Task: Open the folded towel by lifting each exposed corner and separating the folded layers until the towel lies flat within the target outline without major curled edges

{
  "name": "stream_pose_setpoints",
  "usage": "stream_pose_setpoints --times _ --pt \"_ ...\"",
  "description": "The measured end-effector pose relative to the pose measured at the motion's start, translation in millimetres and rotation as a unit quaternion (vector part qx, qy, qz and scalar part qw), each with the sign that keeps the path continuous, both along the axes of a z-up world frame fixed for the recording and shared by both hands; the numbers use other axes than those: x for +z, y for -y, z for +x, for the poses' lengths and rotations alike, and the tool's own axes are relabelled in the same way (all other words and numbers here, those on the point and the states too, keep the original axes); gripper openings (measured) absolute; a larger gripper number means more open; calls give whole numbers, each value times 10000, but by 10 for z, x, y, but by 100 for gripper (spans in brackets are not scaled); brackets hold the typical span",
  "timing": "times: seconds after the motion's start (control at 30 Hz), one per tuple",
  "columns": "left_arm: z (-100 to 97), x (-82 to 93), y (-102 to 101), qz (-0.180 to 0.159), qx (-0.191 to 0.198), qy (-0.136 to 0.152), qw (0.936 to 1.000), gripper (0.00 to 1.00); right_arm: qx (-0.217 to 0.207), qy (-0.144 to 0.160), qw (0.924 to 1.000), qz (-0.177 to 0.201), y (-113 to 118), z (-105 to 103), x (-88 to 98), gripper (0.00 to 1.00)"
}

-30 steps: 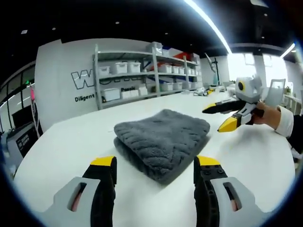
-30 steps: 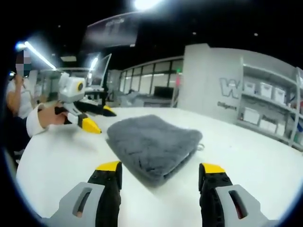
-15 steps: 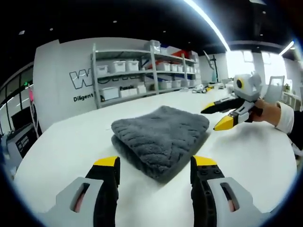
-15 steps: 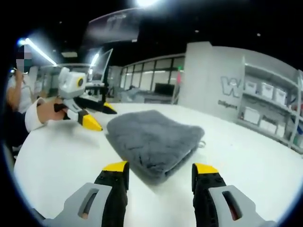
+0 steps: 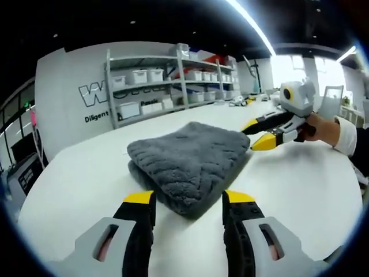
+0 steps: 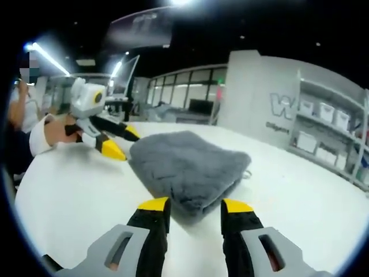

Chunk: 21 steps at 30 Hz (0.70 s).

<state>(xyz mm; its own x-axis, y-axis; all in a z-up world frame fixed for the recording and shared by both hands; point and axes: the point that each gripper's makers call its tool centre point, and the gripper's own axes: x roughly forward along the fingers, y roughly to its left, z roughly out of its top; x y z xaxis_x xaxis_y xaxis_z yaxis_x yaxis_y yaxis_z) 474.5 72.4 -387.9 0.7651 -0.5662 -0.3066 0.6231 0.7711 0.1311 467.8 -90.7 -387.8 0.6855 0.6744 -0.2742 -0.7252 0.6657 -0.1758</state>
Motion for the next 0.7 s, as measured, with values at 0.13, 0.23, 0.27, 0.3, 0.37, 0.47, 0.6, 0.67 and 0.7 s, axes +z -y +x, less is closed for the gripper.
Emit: stream_pose_setpoints --times 0.13,0.23,0.27,0.3,0.37,0.47,0.6,0.67,0.7 --pt "-8 9 12 -91 -17 -30 10000 43 15 -16 10000 -74 -10 8 -28 30" --pt "-15 6 40 -159 -102 -75 9998 41 22 -57 9999 -121 -18 15 -55 28" --pt "-16 4 44 -160 -117 -80 9998 39 28 -60 9999 -140 -20 15 -61 27" --pt "-16 3 46 -146 -127 -72 9998 38 40 -63 9999 -150 -24 12 -64 27" --pt "-24 0 48 -74 -137 -24 9999 36 65 -68 9998 -150 -34 7 -66 25" --pt "-38 -3 56 -58 -153 -22 9999 36 98 -77 9998 -181 -46 28 -72 24" --pt "-45 -2 57 -27 -135 -12 9999 33 127 -71 9996 -242 -55 40 -85 21" --pt "-52 -5 62 -22 -133 -22 9999 32 132 -67 9996 -254 -58 38 -84 19" --pt "-52 -7 62 -9 -130 -21 9999 31 123 -63 9996 -250 -56 38 -84 18"
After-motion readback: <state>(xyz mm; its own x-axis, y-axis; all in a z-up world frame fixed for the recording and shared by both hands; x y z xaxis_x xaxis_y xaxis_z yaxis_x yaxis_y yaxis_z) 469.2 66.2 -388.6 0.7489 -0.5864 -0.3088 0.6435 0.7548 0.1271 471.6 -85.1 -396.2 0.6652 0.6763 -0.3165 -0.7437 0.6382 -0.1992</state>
